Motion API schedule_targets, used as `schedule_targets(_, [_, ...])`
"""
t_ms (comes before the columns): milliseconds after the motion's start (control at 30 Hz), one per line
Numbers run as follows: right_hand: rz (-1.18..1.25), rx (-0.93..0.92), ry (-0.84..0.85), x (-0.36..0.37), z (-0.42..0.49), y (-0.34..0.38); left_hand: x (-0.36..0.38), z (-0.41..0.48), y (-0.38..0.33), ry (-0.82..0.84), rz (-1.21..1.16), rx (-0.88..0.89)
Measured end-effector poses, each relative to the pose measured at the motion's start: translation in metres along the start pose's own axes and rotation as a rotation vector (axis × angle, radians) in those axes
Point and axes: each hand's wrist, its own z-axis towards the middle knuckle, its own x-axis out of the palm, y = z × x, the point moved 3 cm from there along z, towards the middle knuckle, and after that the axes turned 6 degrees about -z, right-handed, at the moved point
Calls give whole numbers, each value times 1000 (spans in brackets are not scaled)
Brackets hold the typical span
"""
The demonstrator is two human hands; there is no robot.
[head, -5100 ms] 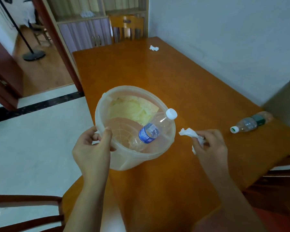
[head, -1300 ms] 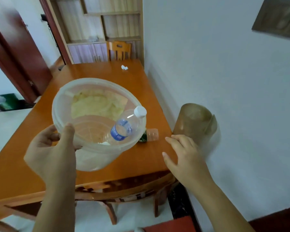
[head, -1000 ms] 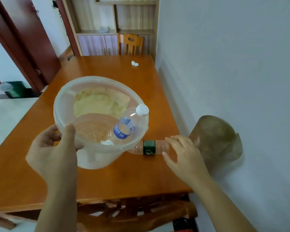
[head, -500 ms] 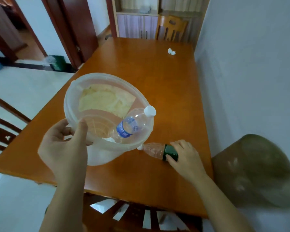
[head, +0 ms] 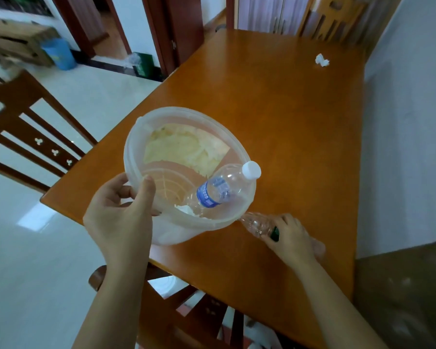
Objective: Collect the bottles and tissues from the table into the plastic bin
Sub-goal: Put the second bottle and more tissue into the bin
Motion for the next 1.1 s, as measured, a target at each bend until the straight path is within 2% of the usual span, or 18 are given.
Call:
schedule_targets(300, [5,42,69,17,10,-7,-1,5,10,-65,-5,-36])
schedule_targets(600, [96,121,45,9,2,-20,1,4,14,-65,-25,-64])
schedule_targets(833, [272,204,-128,-31,-10,-37,3,-2,10,-13,-61,-65])
schedule_targets(1100, [561,232,-439,-113,-22,-35,12,-8,2,51,-137,-129])
